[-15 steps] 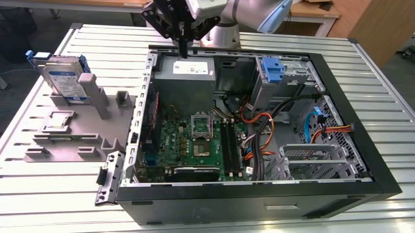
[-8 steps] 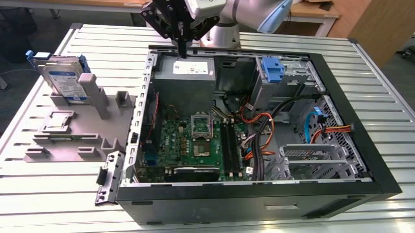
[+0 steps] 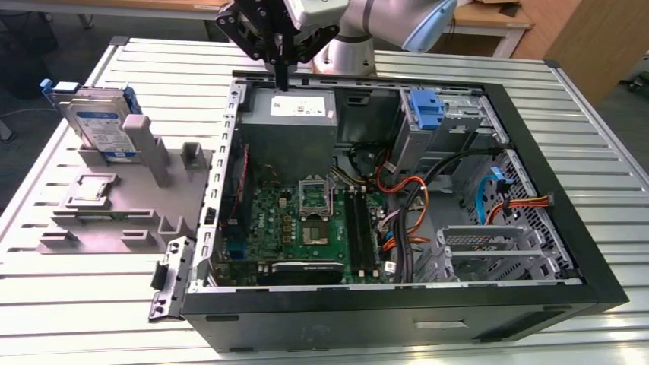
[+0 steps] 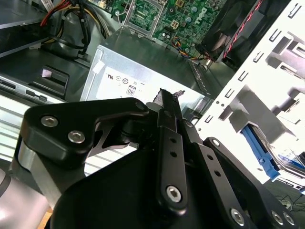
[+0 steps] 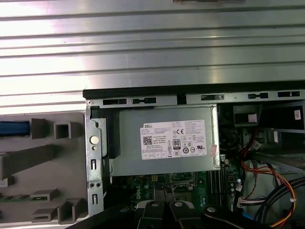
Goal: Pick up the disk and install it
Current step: 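Reach for the disk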
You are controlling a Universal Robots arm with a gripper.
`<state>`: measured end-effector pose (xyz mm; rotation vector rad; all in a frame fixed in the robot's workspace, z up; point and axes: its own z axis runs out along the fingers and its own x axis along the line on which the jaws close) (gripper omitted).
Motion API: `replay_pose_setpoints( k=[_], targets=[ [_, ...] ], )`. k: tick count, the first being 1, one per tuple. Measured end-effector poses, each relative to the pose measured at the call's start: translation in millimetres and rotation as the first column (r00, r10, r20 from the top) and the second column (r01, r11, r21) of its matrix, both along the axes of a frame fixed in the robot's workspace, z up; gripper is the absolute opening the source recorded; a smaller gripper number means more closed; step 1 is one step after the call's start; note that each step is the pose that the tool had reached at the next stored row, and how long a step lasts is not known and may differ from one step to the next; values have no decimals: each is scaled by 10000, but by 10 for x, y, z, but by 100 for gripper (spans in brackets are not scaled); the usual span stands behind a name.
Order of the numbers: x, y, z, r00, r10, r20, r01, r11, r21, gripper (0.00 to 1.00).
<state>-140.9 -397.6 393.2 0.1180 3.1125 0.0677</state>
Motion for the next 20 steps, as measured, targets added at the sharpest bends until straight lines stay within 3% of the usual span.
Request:
replay_pose_setpoints(
  k=[8, 20],
  targets=[
    [-28, 0, 0, 10000, 0, 0, 0, 10000, 0, 10],
    [-147, 0, -1, 10000, 0, 0, 0, 10000, 0, 10]
  ],
)
